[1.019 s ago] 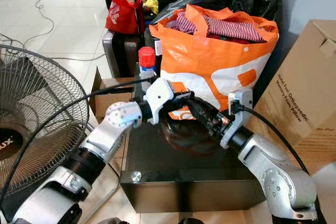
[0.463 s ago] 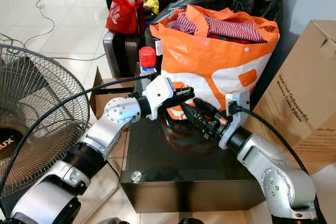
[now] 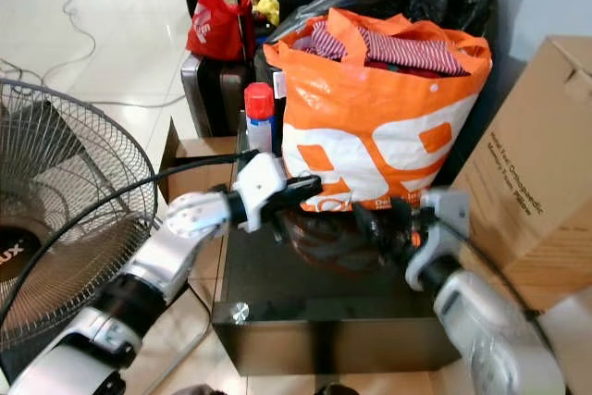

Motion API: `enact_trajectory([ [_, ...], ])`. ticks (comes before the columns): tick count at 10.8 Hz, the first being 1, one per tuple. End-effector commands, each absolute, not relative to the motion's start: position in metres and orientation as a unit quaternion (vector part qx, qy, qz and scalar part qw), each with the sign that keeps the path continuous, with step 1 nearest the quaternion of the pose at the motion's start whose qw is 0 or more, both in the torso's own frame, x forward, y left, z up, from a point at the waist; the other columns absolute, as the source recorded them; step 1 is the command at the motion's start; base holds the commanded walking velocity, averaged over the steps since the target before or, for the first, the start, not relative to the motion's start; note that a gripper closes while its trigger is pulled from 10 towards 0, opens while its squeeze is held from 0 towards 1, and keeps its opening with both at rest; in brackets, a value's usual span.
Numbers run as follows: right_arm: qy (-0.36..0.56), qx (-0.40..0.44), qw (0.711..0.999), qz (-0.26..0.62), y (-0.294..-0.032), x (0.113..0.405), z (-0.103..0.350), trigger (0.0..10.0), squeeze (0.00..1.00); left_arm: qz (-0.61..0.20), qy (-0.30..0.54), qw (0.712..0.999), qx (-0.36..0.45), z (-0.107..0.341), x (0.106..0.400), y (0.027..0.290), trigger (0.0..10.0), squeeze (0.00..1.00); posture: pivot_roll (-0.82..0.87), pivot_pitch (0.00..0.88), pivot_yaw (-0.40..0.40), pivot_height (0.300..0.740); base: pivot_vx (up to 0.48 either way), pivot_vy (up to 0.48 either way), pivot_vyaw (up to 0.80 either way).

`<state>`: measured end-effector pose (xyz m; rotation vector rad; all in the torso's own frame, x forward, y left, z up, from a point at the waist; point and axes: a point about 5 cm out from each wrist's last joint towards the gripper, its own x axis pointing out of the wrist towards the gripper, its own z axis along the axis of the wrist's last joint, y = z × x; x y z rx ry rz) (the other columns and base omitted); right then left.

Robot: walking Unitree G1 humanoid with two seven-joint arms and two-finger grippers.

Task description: Hang keys on a hook

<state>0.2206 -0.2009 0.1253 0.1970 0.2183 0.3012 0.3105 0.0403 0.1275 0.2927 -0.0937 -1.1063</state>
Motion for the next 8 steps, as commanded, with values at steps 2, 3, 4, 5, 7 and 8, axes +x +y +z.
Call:
enact_trajectory([
  [2, 0.092, 0.084, 0.988, 0.090, -0.203, 0.211, 0.124, 10.0, 0.00, -0.513, -0.040, 0.847, 0.129, 0.126, 0.307, 0.050, 0.0, 0.00, -0.22, 0.000, 0.077, 0.740, 0.000, 0.000, -0.72],
  [3, 0.101, 0.040, 0.993, 0.040, -0.205, 0.202, 0.117, 10.0, 0.00, -0.501, -0.024, 0.857, 0.122, 0.118, 0.301, 0.063, 0.0, 0.00, -0.23, 0.000, 0.084, 0.740, 0.000, 0.000, -0.80],
  [4, 0.120, 0.053, 0.991, 0.022, -0.204, 0.191, 0.111, 10.0, 0.00, -0.489, -0.014, 0.864, 0.116, 0.113, 0.296, 0.073, 0.0, 0.00, -0.23, 0.000, 0.084, 0.740, 0.000, 0.000, -0.80],
  [5, 0.116, 0.056, 0.992, 0.015, -0.203, 0.189, 0.110, 10.0, 0.00, -0.487, -0.010, 0.866, 0.114, 0.111, 0.292, 0.077, 0.0, 0.00, -0.23, 0.000, 0.079, 0.740, 0.000, 0.000, -0.80],
  [7, 0.105, 0.057, 0.993, -0.019, -0.197, 0.187, 0.105, 10.0, 0.00, -0.470, 0.001, 0.876, 0.109, 0.108, 0.286, 0.085, 0.0, 0.00, -0.23, 0.000, 0.075, 0.740, 0.000, 0.000, -0.80],
  [8, 0.114, 0.046, 0.992, -0.033, -0.196, 0.183, 0.099, 10.0, 0.00, -0.458, -0.006, 0.881, 0.117, 0.109, 0.284, 0.086, 10.0, 0.00, -0.23, 0.000, 0.081, 0.740, 0.000, 0.000, -0.80],
])
